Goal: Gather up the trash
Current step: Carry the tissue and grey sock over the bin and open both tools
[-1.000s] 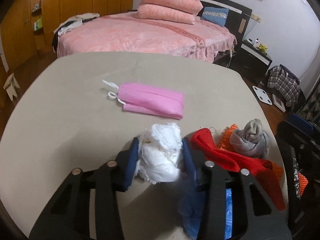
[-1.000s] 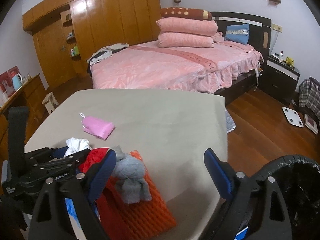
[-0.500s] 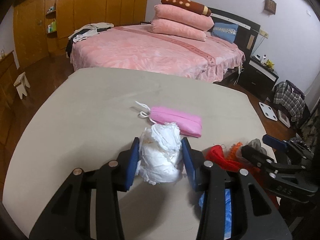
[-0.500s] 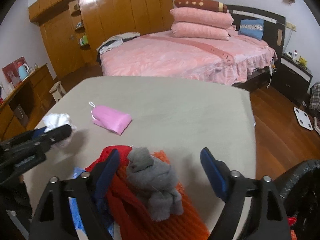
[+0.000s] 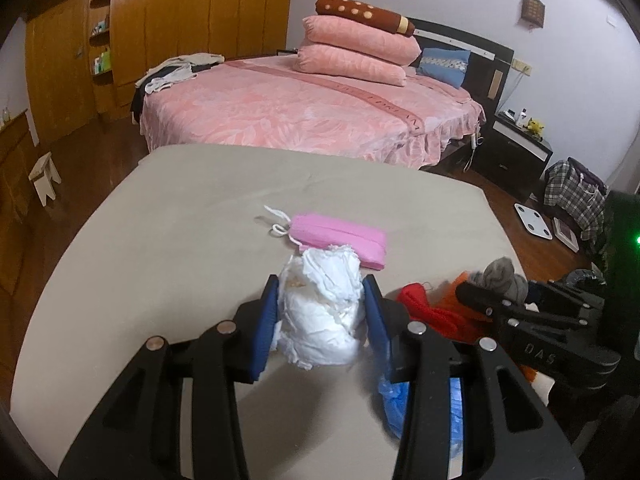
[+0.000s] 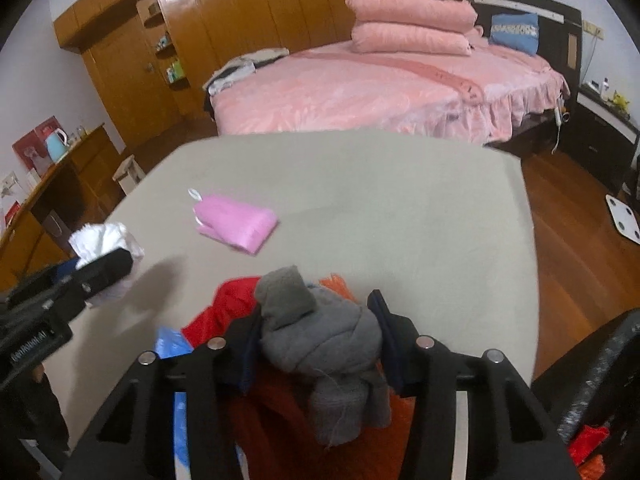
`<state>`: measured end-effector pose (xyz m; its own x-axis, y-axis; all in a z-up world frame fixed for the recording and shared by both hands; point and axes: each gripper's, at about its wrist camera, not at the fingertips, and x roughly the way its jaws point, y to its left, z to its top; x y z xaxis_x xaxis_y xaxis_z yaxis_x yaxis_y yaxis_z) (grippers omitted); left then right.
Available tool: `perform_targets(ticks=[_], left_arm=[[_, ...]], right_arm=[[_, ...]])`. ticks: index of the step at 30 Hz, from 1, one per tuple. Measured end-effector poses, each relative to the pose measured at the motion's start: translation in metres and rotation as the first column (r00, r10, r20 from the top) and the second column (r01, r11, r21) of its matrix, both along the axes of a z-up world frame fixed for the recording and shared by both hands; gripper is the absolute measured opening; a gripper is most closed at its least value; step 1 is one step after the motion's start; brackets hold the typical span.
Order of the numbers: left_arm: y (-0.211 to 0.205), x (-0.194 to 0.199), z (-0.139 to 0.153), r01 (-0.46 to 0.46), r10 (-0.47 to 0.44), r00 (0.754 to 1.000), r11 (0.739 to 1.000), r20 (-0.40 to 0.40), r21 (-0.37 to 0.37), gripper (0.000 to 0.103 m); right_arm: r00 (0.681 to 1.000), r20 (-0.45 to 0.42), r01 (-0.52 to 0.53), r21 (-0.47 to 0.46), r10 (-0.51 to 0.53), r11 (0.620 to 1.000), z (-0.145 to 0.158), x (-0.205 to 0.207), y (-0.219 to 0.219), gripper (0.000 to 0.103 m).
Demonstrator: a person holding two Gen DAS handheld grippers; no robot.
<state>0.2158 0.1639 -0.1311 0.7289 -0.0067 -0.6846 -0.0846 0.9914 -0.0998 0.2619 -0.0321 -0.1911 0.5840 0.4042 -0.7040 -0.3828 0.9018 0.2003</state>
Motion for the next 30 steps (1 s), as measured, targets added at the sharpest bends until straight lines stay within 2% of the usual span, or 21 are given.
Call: perform_targets(ticks=[6,15,30], left_arm=[[-0.009,-0.007,0.018,0.007,-0.007,0.999,1.000,0.036,0.004,0.040],[-0.024,-0.021,0.045,0.021,-0.023,0.996,1.000,0.089,0.022,0.040],[-0.050,-0.066,0.079,0.058,-0.057,0.988,0.998,0.146,0.002,0.040]], right_arm=[[0.996,0.087,0.005,0.008,-0.006,1.000,0.028,-0.011,-0.006,0.048],[0.987,0.159,0.002,0.032,-0.007,0.999,0.065,-0.023,-0.017,0.048],[0.968,0.247,0.018,0.103,-0.043,0.995,0.116,-0.081,-0.065,0.049]])
